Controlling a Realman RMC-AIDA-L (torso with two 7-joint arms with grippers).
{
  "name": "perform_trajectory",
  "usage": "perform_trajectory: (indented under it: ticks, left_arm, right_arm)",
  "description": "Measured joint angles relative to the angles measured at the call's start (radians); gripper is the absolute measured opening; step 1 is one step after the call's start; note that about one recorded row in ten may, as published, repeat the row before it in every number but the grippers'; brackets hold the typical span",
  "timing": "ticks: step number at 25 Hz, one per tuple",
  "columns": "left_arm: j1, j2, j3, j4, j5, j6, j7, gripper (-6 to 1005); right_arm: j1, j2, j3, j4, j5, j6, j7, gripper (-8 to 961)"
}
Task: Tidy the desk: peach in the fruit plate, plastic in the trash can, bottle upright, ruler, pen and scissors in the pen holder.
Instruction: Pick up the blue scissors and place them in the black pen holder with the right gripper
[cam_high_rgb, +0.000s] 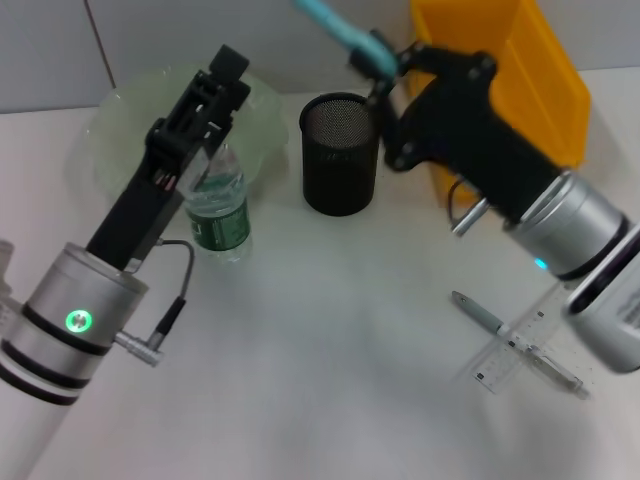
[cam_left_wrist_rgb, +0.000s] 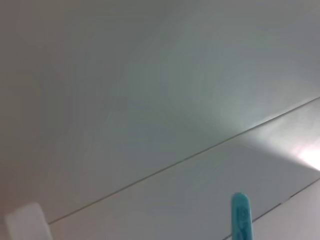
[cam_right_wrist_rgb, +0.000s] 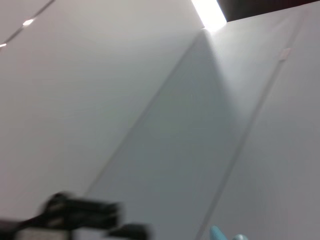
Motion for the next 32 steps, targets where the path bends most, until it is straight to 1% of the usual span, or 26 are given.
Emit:
perform_trajectory:
  ticks: [1,2,3,4,6,7,8,9,10,11,12,13,15,16,17,18,19,20,21,22,23,26,27,28,31,32]
  left_arm:
    - [0.005,0.0,0.001,0.018,0.007,0.006,-0.01,567]
    - [0.014,0.0,0.001,0.077,0.048,0.036,-0.029,574]
    - [0.014,0.0,0.001,0.077,0.048,0.036,-0.029,581]
    - [0.015,0.0,0.001,0.111,0.084,0.064,-0.03,589]
    - [0.011,0.001,0.002,0.18,0.161,0.131,-0.009,603]
    - [0.003,0.003,0.005,0.242,0.231,0.178,0.025,602]
    - [0.003,0.003,0.005,0.242,0.231,0.178,0.025,601]
    - [0.0,0.004,0.005,0.279,0.275,0.194,0.046,600]
    - [-0.002,0.004,0.005,0.311,0.307,0.195,0.067,600]
    - [-0.002,0.004,0.005,0.311,0.307,0.195,0.067,599]
    - [-0.002,0.004,0.005,0.311,0.307,0.195,0.067,598]
    - [-0.002,0.005,0.006,0.404,0.397,0.178,0.147,597]
    - [0.0,0.006,0.007,0.425,0.417,0.175,0.172,596]
    - [0.0,0.006,0.007,0.425,0.417,0.175,0.172,596]
    - [0.0,0.006,0.007,0.425,0.417,0.175,0.172,595]
    - [0.0,0.006,0.007,0.425,0.417,0.175,0.172,595]
    - [0.0,0.006,0.007,0.425,0.417,0.175,0.172,594]
    - [0.003,0.007,0.016,0.481,0.461,0.171,0.228,594]
    - [0.003,0.007,0.016,0.481,0.461,0.171,0.228,596]
    - [0.013,0.01,0.048,0.595,0.478,0.136,0.267,599]
    - [0.013,0.01,0.048,0.595,0.478,0.136,0.267,600]
    - [0.014,0.012,0.049,0.62,0.478,0.135,0.27,601]
    - [0.014,0.012,0.049,0.62,0.478,0.135,0.27,602]
    - [0.012,0.013,0.067,0.653,0.481,0.139,0.264,602]
    - [0.007,0.013,0.095,0.674,0.48,0.135,0.262,604]
    - [0.004,0.014,0.111,0.684,0.474,0.131,0.262,605]
  right_arm:
    - [-0.003,-0.002,0.023,-0.007,0.0,-0.011,0.031,87]
    - [-0.009,-0.005,0.075,-0.054,0.0,-0.039,0.144,87]
    - [-0.009,-0.005,0.075,-0.054,0.0,-0.039,0.144,87]
    - [-0.012,-0.005,0.087,-0.095,0.0,-0.046,0.223,87]
    - [-0.014,-0.006,0.096,-0.199,0.0,-0.048,0.418,87]
    - [-0.014,-0.006,0.093,-0.325,0.0,-0.024,0.64,87]
    - [-0.014,-0.006,0.093,-0.325,0.0,-0.024,0.64,87]
    - [-0.013,-0.007,0.086,-0.403,-0.002,-0.001,0.777,87]
    - [-0.011,-0.007,0.072,-0.471,-0.005,0.023,0.889,87]
    - [-0.011,-0.009,0.051,-0.528,-0.007,0.045,0.968,87]
    - [-0.014,-0.014,-0.025,-0.664,-0.014,0.104,1.139,87]
    - [-0.014,-0.014,-0.025,-0.664,-0.014,0.104,1.139,87]
    - [-0.019,-0.024,-0.111,-0.786,-0.038,0.162,1.291,87]
    - [-0.021,-0.032,-0.148,-0.842,-0.056,0.187,1.359,87]
    - [-0.019,-0.052,-0.211,-0.947,-0.115,0.231,1.522,86]
    - [-0.019,-0.052,-0.211,-0.947,-0.115,0.231,1.522,86]
    - [-0.013,-0.064,-0.231,-0.995,-0.154,0.241,1.609,86]
    - [-0.004,-0.074,-0.244,-1.039,-0.198,0.248,1.687,86]
    - [0.009,-0.086,-0.253,-1.086,-0.252,0.253,1.776,86]
    - [0.048,-0.112,-0.259,-1.168,-0.383,0.25,1.95,86]
    - [0.048,-0.112,-0.259,-1.168,-0.383,0.25,1.95,86]
    - [0.115,-0.149,-0.26,-1.247,-0.573,0.228,2.159,86]
    - [0.172,-0.18,-0.261,-1.254,-0.679,0.189,2.255,86]
    - [0.172,-0.18,-0.261,-1.254,-0.679,0.189,2.255,86]
    - [0.258,-0.219,-0.262,-1.232,-0.805,0.132,2.354,86]
    - [0.31,-0.233,-0.262,-1.222,-0.887,0.101,2.398,86]
